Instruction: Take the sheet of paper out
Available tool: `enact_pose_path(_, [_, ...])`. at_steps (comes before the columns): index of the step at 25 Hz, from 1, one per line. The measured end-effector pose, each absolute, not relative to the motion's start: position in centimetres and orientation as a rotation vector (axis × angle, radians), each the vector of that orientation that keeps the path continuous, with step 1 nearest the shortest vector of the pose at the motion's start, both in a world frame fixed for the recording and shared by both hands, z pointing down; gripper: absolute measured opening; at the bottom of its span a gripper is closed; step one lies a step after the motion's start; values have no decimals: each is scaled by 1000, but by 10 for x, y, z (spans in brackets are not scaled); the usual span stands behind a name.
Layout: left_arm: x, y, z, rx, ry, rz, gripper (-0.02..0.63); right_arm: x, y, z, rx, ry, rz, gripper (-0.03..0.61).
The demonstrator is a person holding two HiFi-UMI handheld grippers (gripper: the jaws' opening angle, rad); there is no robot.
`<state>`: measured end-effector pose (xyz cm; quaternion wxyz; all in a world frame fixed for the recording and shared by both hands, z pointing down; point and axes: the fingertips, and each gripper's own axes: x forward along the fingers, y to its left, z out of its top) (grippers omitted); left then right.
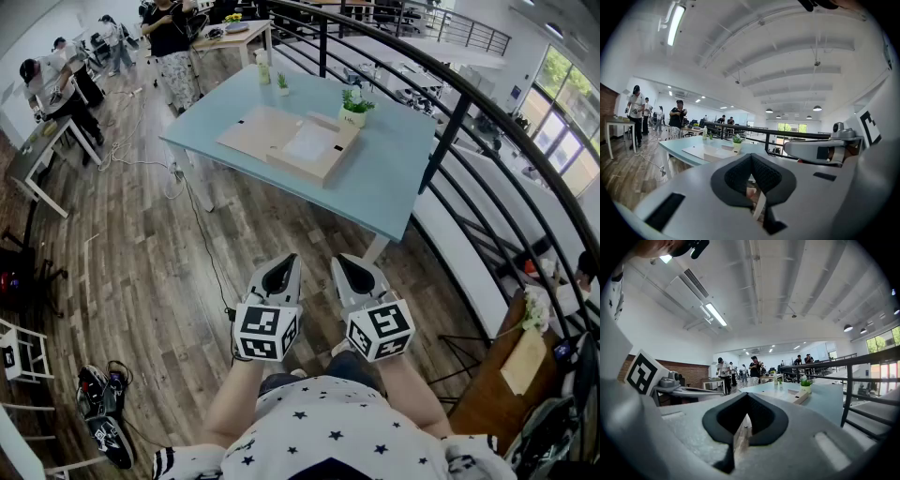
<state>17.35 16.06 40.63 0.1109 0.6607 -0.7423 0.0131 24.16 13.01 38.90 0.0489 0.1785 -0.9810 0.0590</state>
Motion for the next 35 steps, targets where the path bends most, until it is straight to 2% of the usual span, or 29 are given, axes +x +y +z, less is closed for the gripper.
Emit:
enact_pose_path(23, [151,187,404,1945,-2182,2,13,232,156,396,552,-2975,269,5])
enact_pose_path(27, [147,189,403,1947,-2177,7,48,228,156,399,527,-2961,273,34])
enact_pose_path(35, [130,194,411,1941,-2172,18,107,211,156,407,474,-2946,295,137])
